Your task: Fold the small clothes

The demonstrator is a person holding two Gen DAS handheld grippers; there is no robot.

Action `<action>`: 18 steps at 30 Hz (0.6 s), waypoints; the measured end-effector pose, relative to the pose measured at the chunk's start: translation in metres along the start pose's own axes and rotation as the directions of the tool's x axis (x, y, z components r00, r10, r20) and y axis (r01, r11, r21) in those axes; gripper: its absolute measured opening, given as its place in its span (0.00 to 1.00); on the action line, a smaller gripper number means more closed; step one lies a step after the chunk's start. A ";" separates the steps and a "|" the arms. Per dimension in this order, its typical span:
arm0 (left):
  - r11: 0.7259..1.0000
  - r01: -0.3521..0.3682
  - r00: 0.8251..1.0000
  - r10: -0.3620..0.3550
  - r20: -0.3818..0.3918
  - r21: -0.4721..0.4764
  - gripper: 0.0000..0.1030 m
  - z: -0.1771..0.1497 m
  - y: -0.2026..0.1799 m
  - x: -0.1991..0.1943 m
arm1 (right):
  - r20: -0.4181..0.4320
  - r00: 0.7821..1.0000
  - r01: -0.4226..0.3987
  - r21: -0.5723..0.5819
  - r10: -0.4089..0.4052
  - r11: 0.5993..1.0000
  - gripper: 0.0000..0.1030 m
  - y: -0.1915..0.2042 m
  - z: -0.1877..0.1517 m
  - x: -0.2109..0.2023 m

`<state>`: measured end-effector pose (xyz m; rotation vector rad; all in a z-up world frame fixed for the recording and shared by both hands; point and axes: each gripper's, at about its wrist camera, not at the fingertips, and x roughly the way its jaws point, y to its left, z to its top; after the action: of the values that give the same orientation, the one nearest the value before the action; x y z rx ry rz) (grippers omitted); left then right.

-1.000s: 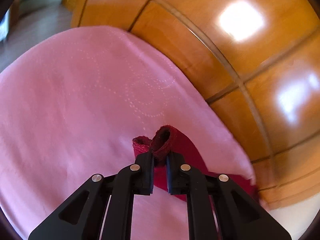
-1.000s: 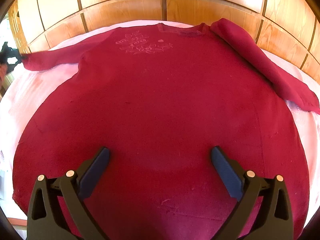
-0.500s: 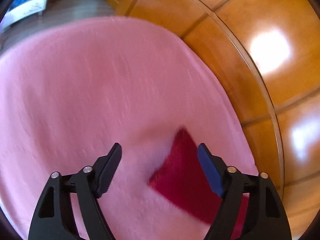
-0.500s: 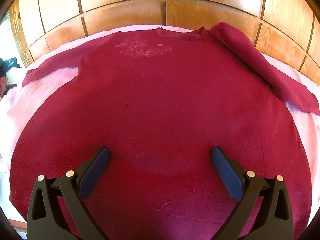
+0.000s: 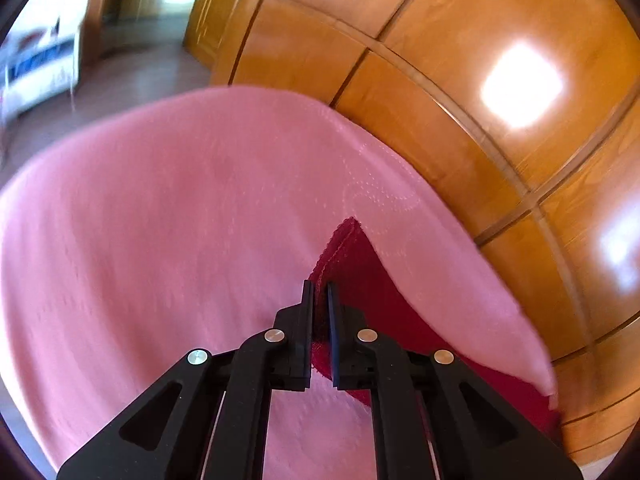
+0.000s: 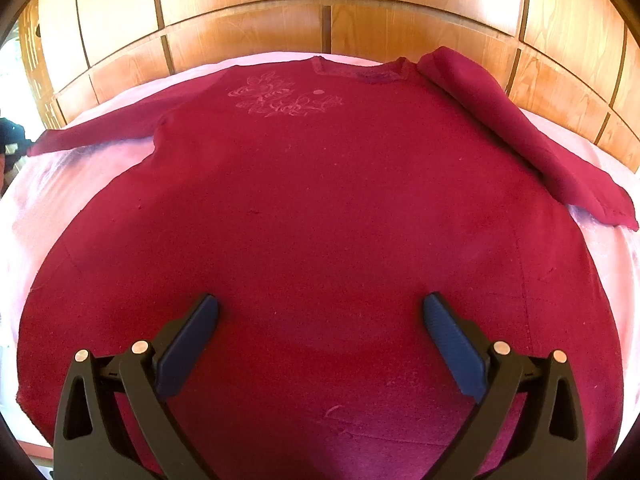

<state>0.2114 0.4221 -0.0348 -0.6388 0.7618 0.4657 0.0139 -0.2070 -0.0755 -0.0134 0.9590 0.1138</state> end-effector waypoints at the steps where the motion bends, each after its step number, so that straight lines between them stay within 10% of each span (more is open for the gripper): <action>1: 0.997 -0.063 0.998 0.063 -0.006 0.053 0.05 -0.003 -0.009 0.009 | 0.002 1.000 -0.002 0.001 0.002 1.000 0.98 -0.001 0.000 0.000; 4: 0.966 -0.225 0.959 0.243 -0.149 0.126 0.06 -0.024 -0.016 0.058 | 0.012 1.000 -0.005 0.001 0.005 1.000 0.98 -0.002 -0.002 -0.001; 9: 0.948 -0.308 0.948 0.313 -0.059 0.083 0.29 -0.036 -0.031 0.042 | 0.023 1.000 -0.018 -0.002 0.018 1.000 0.98 -0.005 -0.003 -0.001; 15: 0.980 -0.097 0.995 0.089 0.052 0.175 0.57 -0.081 -0.079 -0.035 | 0.014 0.999 -0.051 0.006 0.051 0.999 0.98 -0.010 -0.001 -0.004; 18: 0.947 0.095 0.995 -0.096 -0.014 0.307 0.61 -0.139 -0.119 -0.072 | -0.007 0.994 -0.108 0.040 0.108 0.993 0.98 -0.021 0.004 -0.014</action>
<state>0.1691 0.2315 -0.0150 -0.3812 0.7789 0.2503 0.0113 -0.2293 -0.0632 0.0746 0.9709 0.1945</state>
